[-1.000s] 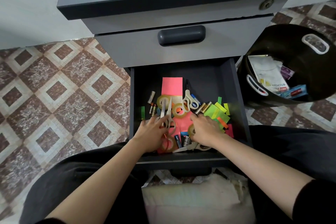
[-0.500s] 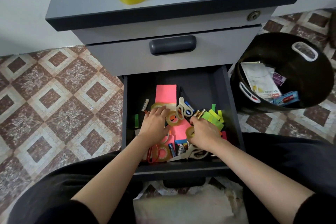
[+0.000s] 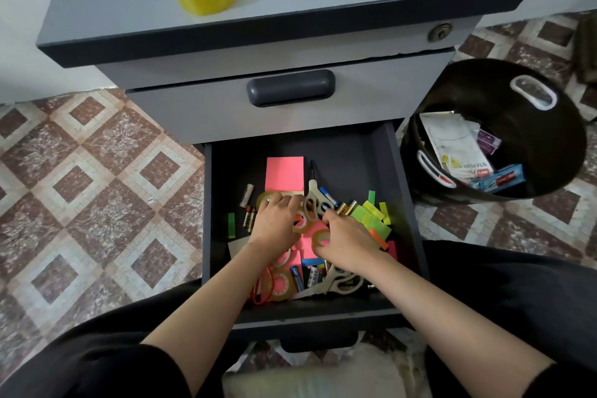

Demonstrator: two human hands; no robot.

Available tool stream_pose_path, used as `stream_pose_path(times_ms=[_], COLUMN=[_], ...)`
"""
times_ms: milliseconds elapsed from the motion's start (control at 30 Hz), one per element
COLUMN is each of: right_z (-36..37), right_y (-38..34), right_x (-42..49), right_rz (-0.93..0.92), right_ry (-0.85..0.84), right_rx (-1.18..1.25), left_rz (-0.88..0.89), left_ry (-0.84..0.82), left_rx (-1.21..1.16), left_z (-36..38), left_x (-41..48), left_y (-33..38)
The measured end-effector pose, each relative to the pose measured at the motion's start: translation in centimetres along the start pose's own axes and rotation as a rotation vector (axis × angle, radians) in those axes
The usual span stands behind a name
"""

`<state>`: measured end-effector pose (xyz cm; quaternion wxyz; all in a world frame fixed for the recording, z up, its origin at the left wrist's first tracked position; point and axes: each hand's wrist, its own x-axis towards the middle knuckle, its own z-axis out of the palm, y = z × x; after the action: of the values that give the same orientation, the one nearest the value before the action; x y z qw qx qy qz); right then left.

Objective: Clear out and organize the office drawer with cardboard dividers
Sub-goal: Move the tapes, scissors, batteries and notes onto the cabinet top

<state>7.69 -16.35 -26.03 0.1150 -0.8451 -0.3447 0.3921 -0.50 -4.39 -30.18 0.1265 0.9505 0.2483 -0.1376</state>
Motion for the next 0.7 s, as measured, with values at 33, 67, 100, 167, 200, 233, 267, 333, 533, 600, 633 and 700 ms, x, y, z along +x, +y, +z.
stream_pose_path(times_ms=[33, 67, 100, 167, 200, 233, 267, 333, 533, 600, 633, 700], right_z=[0.0, 0.0, -0.1, -0.6, -0.9, -1.2, -1.5, -1.9, -5.3, -6.7, -7.5, -9.4], right_y=[0.0, -0.1, -0.2, -0.6, -0.7, -0.9, -1.1, -1.0, -2.3, -2.8, -3.1, -4.0], right_x=[0.0, -0.1, -0.1, -0.2, -0.3, -0.5, -0.8, -1.2, -4.1, -5.1, -5.7, -6.9], right_rz=[0.005, 0.007, 0.004, -0.007, -0.009, -0.016, -0.017, -0.004, -0.026, -0.055, -0.075, -0.116], right_ry=[0.000, 0.001, 0.002, 0.011, 0.021, 0.039, 0.057, 0.093, 0.222, 0.249, 0.269, 0.327], right_rx=[-0.002, -0.005, -0.008, -0.007, -0.004, -0.003, -0.002, 0.019, 0.063, 0.078, 0.089, 0.104], left_rz=[-0.003, -0.008, -0.013, -0.007, -0.002, 0.001, 0.001, -0.012, -0.044, -0.025, -0.014, 0.008], left_ry=[0.006, 0.008, 0.010, 0.033, 0.051, 0.074, 0.095, 0.126, 0.215, 0.248, 0.268, 0.320], left_rx=[-0.017, -0.045, -0.082, -0.154, -0.183, -0.202, -0.214, -0.236, -0.332, -0.338, -0.344, -0.367], left_z=[-0.1, -0.3, -0.7, -1.8, -2.4, -3.3, -4.3, -5.7, -10.4, -11.9, -12.7, -14.7], left_x=[-0.2, -0.5, -0.8, -1.5, -2.0, -2.6, -3.2, -4.0, -6.9, -7.4, -7.6, -8.0], left_y=[-0.1, -0.2, -0.3, -0.7, -0.9, -1.2, -1.5, -1.9, -1.5, -0.9, -0.6, 0.1])
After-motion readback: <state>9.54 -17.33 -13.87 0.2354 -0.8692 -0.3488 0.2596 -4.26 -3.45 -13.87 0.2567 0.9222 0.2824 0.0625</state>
